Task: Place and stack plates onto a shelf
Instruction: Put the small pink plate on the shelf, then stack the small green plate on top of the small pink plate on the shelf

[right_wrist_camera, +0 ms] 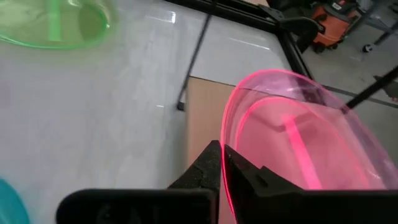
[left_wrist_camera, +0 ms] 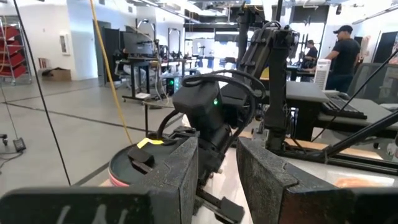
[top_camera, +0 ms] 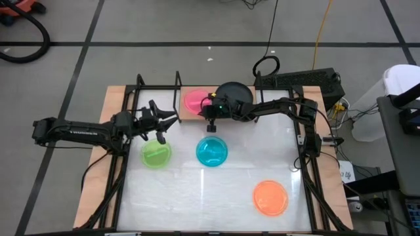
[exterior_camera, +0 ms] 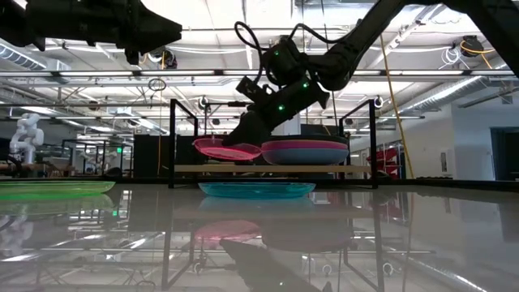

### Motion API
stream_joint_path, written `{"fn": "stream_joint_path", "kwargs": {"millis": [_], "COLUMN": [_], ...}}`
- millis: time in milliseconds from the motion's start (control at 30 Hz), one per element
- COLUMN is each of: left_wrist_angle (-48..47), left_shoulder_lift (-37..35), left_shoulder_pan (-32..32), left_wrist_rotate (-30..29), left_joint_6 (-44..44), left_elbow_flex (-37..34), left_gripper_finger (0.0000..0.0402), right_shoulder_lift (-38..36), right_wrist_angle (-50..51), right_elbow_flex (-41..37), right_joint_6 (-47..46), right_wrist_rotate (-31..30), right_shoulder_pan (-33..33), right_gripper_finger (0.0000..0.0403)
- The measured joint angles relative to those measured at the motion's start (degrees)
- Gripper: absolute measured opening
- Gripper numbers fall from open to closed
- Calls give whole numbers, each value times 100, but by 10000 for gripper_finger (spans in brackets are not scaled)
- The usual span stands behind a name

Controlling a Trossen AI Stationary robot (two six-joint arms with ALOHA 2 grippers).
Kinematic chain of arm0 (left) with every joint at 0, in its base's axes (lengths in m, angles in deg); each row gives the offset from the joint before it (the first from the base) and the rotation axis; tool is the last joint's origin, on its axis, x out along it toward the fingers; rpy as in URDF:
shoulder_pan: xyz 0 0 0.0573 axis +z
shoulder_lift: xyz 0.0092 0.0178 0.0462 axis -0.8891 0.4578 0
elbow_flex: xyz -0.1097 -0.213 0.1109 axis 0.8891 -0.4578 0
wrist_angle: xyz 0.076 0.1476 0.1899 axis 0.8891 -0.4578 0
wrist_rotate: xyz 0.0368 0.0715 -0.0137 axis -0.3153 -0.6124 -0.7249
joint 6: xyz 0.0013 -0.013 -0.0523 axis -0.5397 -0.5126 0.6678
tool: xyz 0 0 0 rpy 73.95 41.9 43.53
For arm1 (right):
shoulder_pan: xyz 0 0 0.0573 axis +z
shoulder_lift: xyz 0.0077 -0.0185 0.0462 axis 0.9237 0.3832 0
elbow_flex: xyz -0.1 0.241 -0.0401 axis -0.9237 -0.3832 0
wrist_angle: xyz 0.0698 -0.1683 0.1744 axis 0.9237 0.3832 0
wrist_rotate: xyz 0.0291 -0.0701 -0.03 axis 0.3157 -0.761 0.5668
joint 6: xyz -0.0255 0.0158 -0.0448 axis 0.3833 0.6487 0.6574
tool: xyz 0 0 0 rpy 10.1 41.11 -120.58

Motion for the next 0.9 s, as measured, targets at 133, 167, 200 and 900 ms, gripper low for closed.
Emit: {"fn": "stream_joint_path", "kwargs": {"millis": [133, 167, 200, 900], "left_wrist_angle": [2, 2, 2, -52], "left_shoulder_lift": [-2, -2, -2, -2], "left_shoulder_pan": [0, 0, 0, 0], "left_wrist_rotate": [-1, 0, 0, -4], "left_joint_6": [-4, -4, -5, 18], "left_elbow_flex": [0, 0, 0, 0], "left_gripper_finger": [115, 115, 115, 115], "right_shoulder_lift": [0, 0, 0, -1069], "right_wrist_angle": [-40, -67, -94, 1245], "right_elbow_flex": [0, 0, 0, -2], "right_joint_6": [-15, -25, -43, -429], "right_wrist_rotate": [-1, -3, -13, -15], "right_shoulder_pan": [71, 83, 101, 1403], "right_gripper_finger": [31, 37, 44, 82]}}
